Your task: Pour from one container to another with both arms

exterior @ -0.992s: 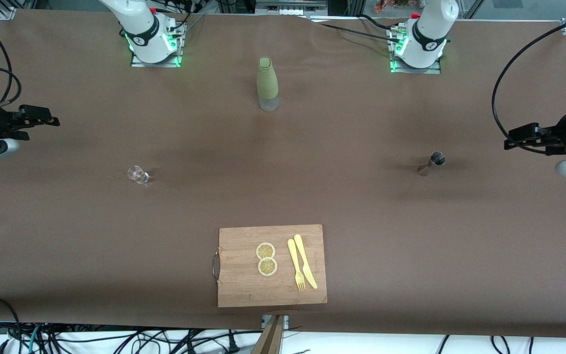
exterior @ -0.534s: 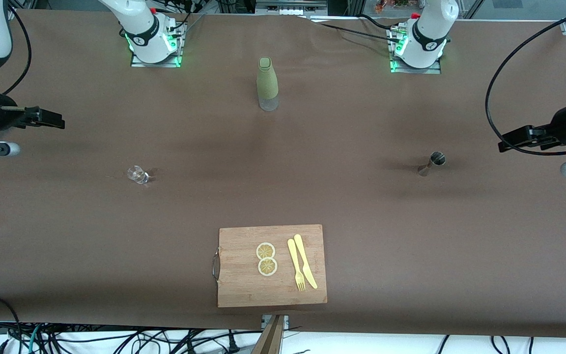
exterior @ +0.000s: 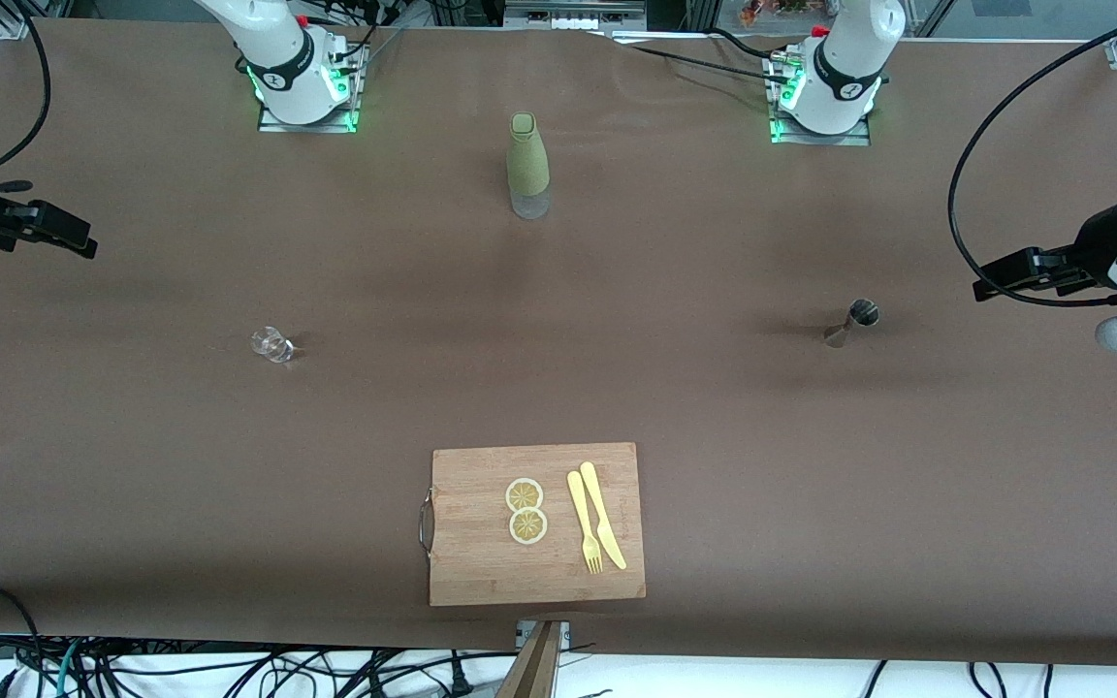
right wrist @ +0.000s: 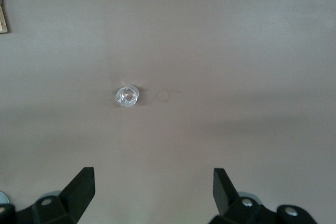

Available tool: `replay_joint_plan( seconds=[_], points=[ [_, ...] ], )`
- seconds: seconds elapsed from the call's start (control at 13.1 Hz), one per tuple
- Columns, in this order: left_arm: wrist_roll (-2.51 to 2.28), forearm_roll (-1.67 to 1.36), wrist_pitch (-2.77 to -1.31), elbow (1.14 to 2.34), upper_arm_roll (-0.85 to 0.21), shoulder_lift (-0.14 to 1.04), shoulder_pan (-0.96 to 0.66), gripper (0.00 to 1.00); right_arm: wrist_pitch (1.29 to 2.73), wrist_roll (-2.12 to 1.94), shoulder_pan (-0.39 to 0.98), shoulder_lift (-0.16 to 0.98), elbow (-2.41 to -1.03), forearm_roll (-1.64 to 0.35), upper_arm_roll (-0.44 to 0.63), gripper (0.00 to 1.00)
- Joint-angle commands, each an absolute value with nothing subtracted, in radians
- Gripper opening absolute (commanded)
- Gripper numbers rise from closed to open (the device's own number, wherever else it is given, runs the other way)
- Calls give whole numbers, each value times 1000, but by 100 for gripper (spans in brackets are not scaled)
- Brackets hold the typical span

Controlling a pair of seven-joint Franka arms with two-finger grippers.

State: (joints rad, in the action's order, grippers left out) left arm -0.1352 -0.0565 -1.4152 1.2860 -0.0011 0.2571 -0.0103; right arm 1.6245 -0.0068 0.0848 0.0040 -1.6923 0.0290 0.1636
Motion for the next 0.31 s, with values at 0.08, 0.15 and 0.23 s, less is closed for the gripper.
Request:
replay_joint_plan(
  seconds=[0.08, 0.15, 0.23],
  points=[
    [-149, -60, -1408, 1258, -3, 268, -14, 100, 1621, -47, 43, -38, -1720, 25, 160, 100],
    [-147, -60, -1408, 1258, -3, 267, -14, 100, 1611, -49, 43, -49, -1729, 23, 160, 100],
    [-147, -60, -1408, 1258, -3, 268, -14, 100, 1597, -48, 44, -55, -1746, 23, 160, 100]
  ],
)
